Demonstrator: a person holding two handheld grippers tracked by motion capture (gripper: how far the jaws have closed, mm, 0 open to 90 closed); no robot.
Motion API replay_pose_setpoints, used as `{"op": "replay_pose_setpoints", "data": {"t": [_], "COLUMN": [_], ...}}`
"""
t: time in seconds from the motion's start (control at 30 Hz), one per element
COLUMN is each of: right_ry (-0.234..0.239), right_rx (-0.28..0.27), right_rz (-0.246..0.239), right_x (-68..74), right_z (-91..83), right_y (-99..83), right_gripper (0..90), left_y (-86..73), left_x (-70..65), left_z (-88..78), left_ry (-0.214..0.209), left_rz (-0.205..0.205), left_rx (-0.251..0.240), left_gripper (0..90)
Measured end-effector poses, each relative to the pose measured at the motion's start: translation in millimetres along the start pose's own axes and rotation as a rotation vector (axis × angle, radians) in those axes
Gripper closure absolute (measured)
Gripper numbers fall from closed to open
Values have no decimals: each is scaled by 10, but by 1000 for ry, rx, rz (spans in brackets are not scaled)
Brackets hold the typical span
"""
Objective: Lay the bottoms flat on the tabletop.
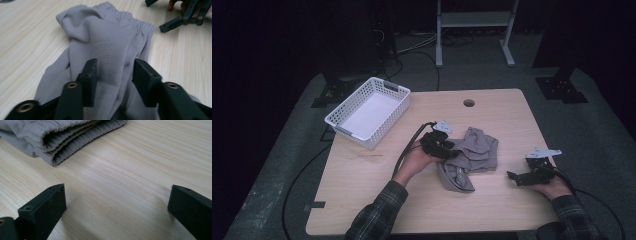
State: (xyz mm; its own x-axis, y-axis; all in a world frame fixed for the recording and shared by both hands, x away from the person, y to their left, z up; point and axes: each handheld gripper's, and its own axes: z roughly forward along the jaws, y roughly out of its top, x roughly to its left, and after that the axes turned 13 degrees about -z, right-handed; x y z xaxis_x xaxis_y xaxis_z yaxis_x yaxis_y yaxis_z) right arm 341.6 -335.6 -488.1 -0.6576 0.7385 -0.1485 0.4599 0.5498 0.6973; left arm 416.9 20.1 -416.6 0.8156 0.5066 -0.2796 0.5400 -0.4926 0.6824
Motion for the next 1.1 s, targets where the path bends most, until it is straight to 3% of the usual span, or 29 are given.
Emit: {"op": "replay_pose_setpoints", "data": {"t": [0.1,0.27,0.47,0.6,0.77,0.97,1.1], "right_ry": [0,0,-2,0,2,2,2], "right_rx": [0,0,-2,-1,-1,0,0], "right_rz": [1,0,-4,-2,-7,-7,-7], "right_x": [0,0,-3,-2,-5,-5,-5], "right_z": [0,0,1,0,-2,-2,-2], "right_y": [0,0,0,-1,-4,-4,-4], "right_gripper": [9,9,9,9,9,9,9], "left_y": [2,67,213,290,313,338,348], "left_x": [4,-33,-85,-94,-61,-23,-30], "left_z": [0,-1,64,149,242,243,194], "left_ry": [-13,-28,-47,-47,-49,-46,-37], "left_rz": [-3,7,20,36,22,-4,-13], "left_rx": [-2,-13,-30,-17,-9,-9,-33], "left_gripper": [564,471,467,495,610,829,860]}}
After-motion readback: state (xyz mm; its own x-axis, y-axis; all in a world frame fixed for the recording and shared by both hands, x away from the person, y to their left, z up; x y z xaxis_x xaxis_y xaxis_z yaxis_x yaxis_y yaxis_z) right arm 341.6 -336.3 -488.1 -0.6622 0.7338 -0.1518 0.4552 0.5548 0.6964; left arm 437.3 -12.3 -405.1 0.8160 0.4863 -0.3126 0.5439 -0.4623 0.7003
